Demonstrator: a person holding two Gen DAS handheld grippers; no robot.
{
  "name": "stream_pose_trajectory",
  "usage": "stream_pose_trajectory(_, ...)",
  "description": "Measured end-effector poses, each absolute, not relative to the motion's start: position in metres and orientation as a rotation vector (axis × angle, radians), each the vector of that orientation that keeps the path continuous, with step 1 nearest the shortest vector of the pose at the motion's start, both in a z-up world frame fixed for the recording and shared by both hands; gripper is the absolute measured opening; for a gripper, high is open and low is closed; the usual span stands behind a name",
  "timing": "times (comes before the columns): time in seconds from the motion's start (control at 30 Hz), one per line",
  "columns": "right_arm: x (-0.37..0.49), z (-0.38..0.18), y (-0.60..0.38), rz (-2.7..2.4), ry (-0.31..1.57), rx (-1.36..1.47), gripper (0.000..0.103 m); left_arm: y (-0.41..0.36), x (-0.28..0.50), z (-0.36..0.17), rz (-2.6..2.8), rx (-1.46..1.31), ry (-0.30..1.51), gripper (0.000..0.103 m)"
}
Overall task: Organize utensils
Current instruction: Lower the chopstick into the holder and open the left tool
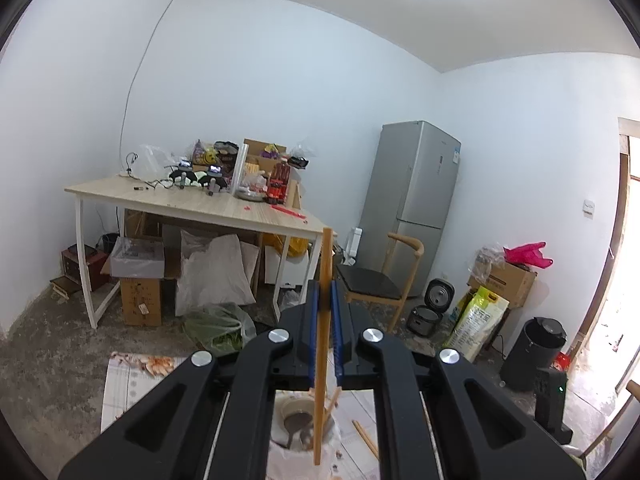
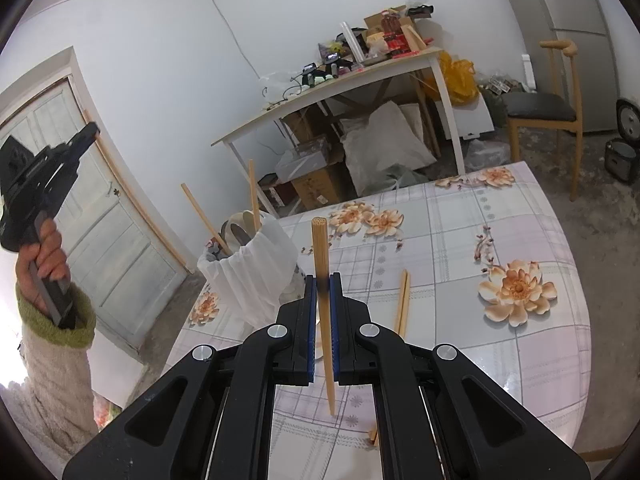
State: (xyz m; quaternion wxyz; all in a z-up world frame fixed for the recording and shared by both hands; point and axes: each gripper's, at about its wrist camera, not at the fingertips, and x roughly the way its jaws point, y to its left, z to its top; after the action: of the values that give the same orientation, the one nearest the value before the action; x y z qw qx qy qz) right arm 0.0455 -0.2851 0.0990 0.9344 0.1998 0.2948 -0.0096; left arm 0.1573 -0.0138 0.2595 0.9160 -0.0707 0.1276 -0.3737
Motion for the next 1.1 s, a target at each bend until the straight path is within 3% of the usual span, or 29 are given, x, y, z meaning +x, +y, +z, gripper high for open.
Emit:
stream_pose_trajectory(0.17, 0.047, 0.099, -0.284, -0.014, 0.605, 0.409, 0.004, -0.026, 0.174, 0.251, -0.726, -0.106, 0.254, 0.006)
stream_pose_trajectory(0.7, 0.054, 0.103, -0.274, 0.0, 0.622, 0.378, 0.004, -0.051, 0.212, 0.158, -0.739, -0.085, 0.513, 0.007)
stream_pose_trajectory(0.73, 0.054, 0.104, -0.274, 0.0, 0.62, 0.375, 0.004, -0.051, 0.212, 0.156, -0.741, -0.083, 0.531, 0.014)
stream_pose_trajectory(0.77, 0.055, 0.106, -0.273, 0.0, 0.617, 0.37, 0.004, -0.051, 0.212, 0.152, -0.74, -0.085, 0.552, 0.03)
stream_pose_trajectory(0.83, 0.056, 0.111, -0.271, 0.001, 0.609, 0.363, 0.004, -0.048, 0.211, 0.149, -0.737, -0.099, 0.564, 0.046)
stream_pose_trajectory(0.97, 0.06, 0.127, -0.266, 0.007, 0.575, 0.345, 0.004, -0.037, 0.201, 0.145, -0.73, -0.101, 0.552, 0.06)
stream_pose_trajectory(1.1, 0.07, 0.152, -0.261, 0.026, 0.513, 0.328, 0.004, -0.021, 0.184, 0.142, -0.715, -0.116, 0.534, 0.066)
